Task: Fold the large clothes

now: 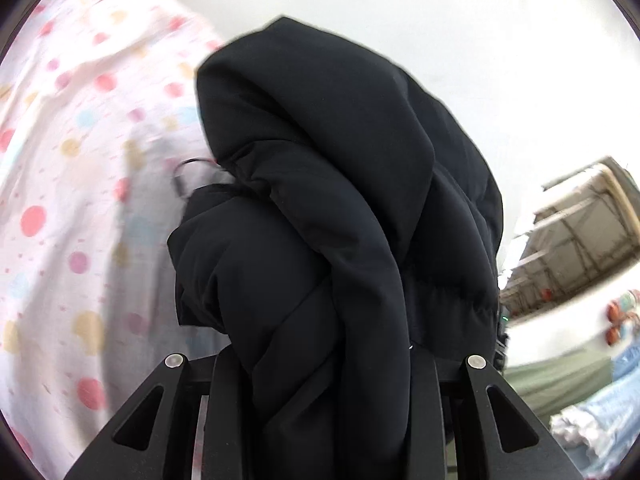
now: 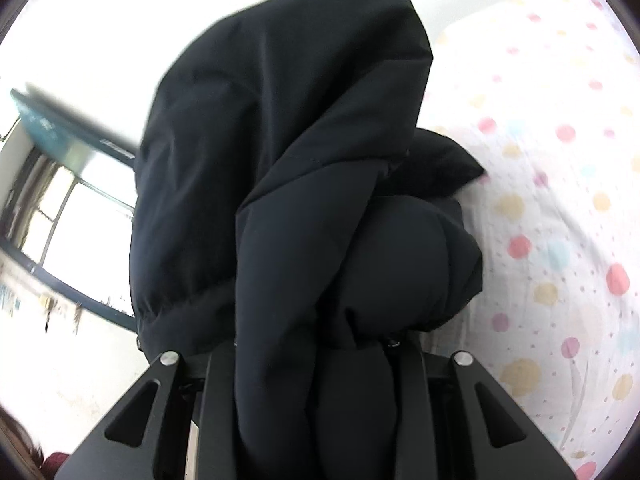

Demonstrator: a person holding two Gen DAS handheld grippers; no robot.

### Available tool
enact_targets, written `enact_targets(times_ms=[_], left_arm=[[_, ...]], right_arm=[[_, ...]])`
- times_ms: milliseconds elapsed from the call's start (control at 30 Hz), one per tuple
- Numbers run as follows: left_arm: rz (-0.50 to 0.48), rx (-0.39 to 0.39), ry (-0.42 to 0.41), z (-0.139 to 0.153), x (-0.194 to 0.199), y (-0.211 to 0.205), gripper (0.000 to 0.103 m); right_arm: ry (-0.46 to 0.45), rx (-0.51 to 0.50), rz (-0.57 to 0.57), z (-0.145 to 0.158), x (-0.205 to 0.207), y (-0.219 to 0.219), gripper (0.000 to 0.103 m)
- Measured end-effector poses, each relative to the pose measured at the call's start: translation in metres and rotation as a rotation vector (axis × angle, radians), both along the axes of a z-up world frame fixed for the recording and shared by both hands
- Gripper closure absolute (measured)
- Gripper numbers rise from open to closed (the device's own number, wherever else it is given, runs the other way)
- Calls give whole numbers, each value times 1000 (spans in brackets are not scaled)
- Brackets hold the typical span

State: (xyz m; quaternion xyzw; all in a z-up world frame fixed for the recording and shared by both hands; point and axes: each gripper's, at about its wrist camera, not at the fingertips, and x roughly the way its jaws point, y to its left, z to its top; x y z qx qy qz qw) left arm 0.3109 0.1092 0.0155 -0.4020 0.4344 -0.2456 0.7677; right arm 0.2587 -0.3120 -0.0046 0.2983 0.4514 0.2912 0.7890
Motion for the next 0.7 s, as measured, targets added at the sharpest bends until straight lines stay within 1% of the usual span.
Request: enact_targets(times_ms=[33, 67, 100, 167, 200, 233, 267, 300, 400, 433, 467, 533, 567, 600, 633, 667, 700], left_arm=[[4, -8, 13, -9, 5, 2, 72], [7, 11, 11, -14, 8, 5, 70], [19, 47, 14, -18, 11, 7, 68], [24, 59, 21, -23, 15, 8, 60], [27, 73, 27, -24, 17, 8, 56], [23, 102, 23, -23, 18, 7, 51], [16, 117, 16, -19, 19, 7, 49], [13, 123, 15, -16, 19, 7, 48], [1, 137, 21, -7, 20, 12, 40], [-3, 155, 22, -4, 20, 15, 36], [-5, 165, 22, -8, 17, 28, 31], [12, 158, 12, -2, 10, 43, 23], [37, 160, 0, 2, 6, 53, 22], [64, 171, -12, 7, 2, 61, 20], [109, 194, -34, 16, -4, 72, 14], [133, 204, -48, 18, -11, 82, 14], [161, 213, -71, 28, -17, 90, 14]], right_arm=[[18, -4, -28, -10, 2, -3, 77], [34, 3, -47, -18, 5, -6, 77], [43, 2, -57, -24, 11, -9, 76], [71, 12, -96, -38, 12, -18, 72], [75, 15, -97, -40, 11, -19, 71], [76, 6, -95, -41, 10, -18, 67], [83, -2, -103, -40, 8, -18, 63], [90, -10, -111, -35, 5, -15, 61], [100, -39, -120, -30, 7, -16, 46], [102, -36, -140, -27, 6, -20, 36], [99, -33, -157, -26, 7, -28, 29], [86, -37, -214, -21, -1, -37, 23], [77, -35, -236, -18, 4, -46, 22], [67, -57, -267, -11, 0, -52, 22], [49, -107, -297, -4, -5, -57, 22], [19, -152, -309, 6, -9, -59, 22], [-24, -208, -313, 21, -14, -54, 22]])
